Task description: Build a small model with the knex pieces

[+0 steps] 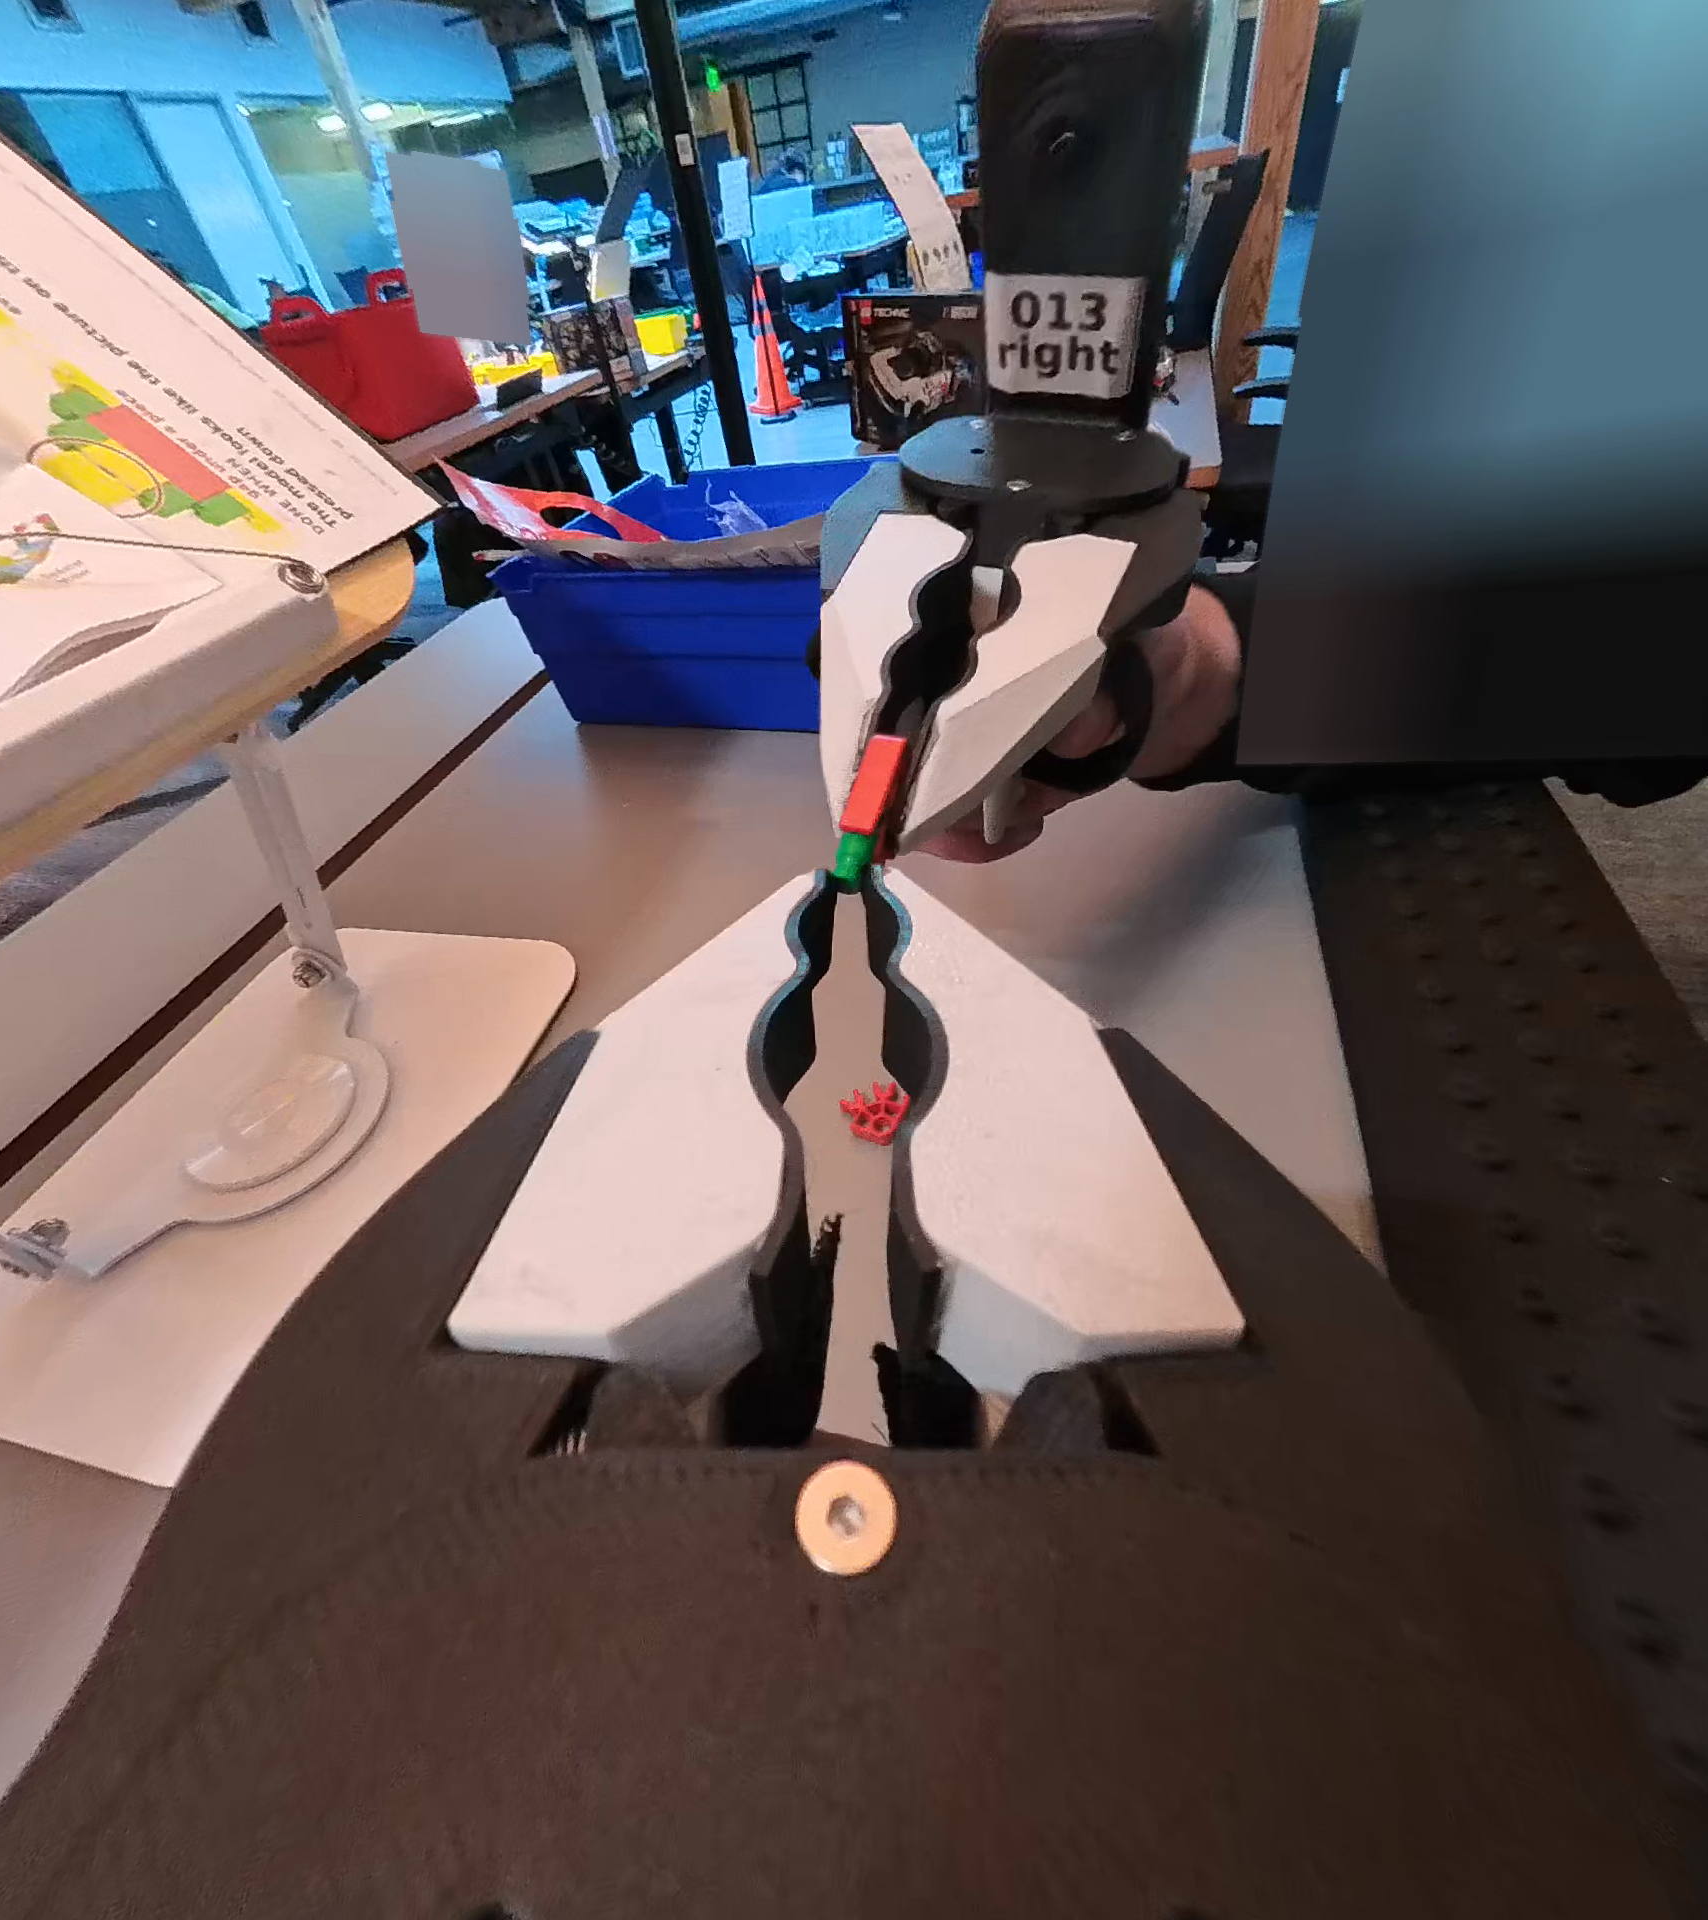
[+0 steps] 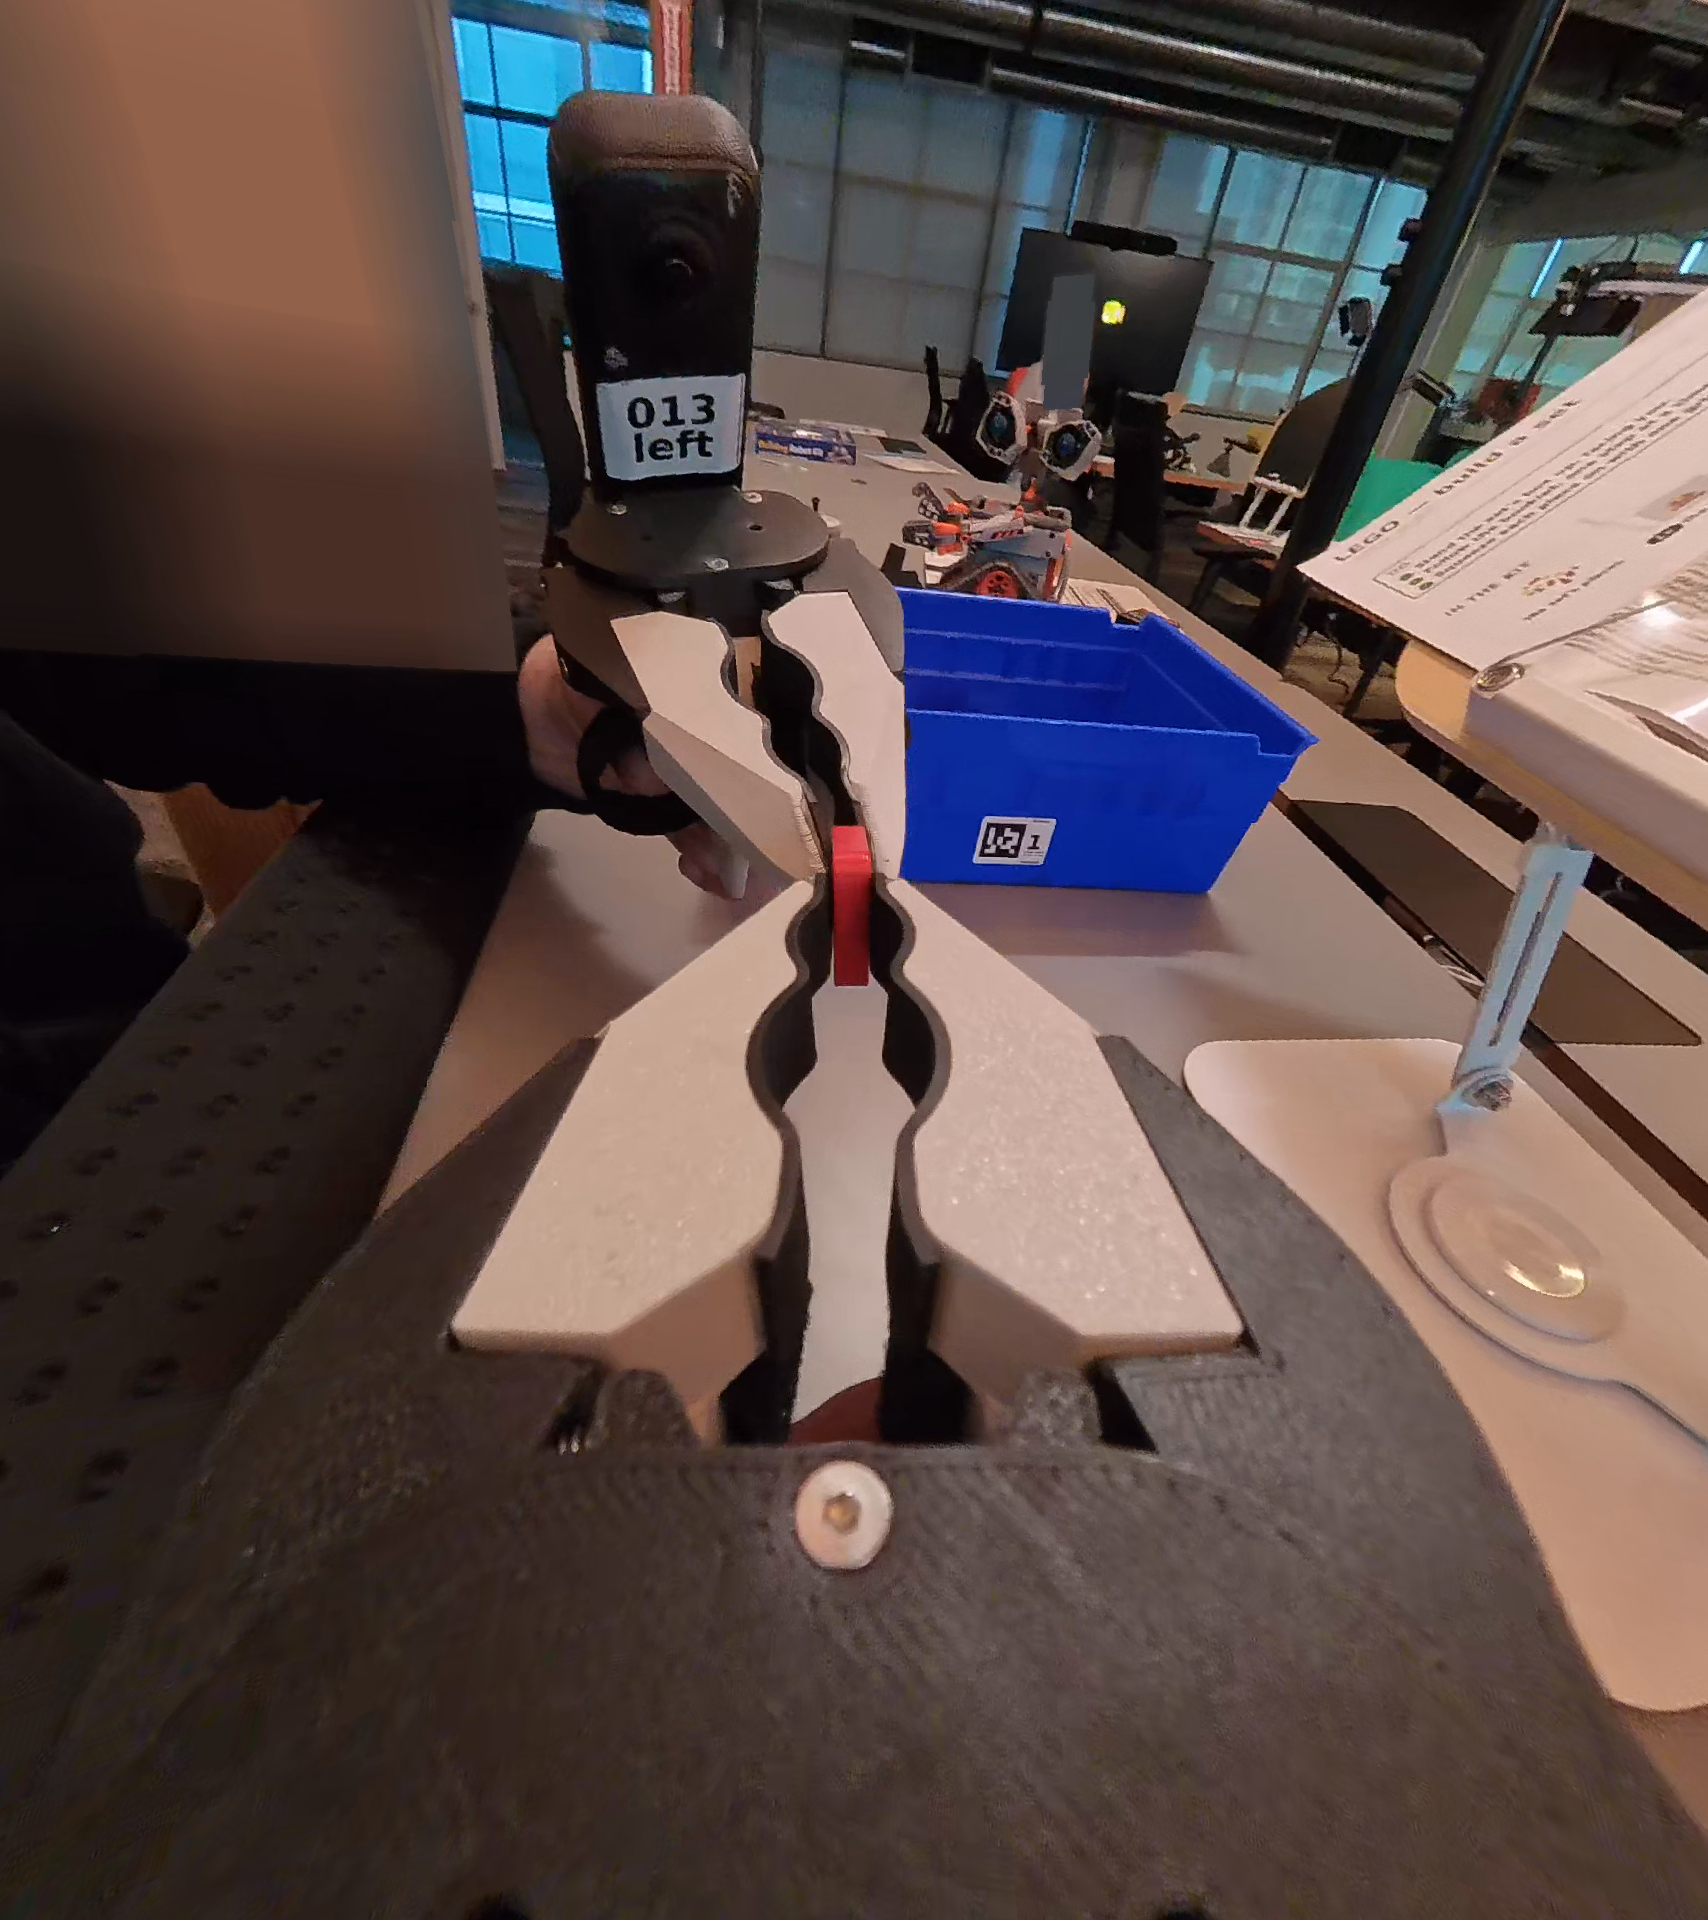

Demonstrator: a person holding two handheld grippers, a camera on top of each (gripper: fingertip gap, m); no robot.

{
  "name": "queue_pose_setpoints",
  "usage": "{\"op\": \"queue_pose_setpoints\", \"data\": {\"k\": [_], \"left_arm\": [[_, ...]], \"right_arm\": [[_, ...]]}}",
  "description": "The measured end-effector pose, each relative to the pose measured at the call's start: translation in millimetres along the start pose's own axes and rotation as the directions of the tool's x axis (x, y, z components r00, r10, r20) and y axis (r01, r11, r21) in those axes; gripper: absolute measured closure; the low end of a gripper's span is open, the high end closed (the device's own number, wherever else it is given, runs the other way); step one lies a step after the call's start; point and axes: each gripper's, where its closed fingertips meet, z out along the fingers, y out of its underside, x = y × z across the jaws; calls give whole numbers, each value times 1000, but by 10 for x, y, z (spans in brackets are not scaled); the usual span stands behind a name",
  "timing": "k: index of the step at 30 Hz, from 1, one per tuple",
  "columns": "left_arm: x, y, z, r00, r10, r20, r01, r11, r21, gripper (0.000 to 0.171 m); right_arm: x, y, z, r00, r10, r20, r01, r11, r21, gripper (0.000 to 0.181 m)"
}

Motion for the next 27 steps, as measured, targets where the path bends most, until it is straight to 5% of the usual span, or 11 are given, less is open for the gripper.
{"op": "queue_pose_setpoints", "data": {"k": [18, 27], "left_arm": [[102, 20, 26, 997, 77, -27, -77, 997, -4, 168], [197, -18, -3, 996, 3, -89, 4, 997, 75, 166]], "right_arm": [[-110, 25, -46, 996, 0, 88, 3, 999, -32, 177], [-166, 34, -70, 991, -4, 133, 6, 1000, -17, 178]]}}
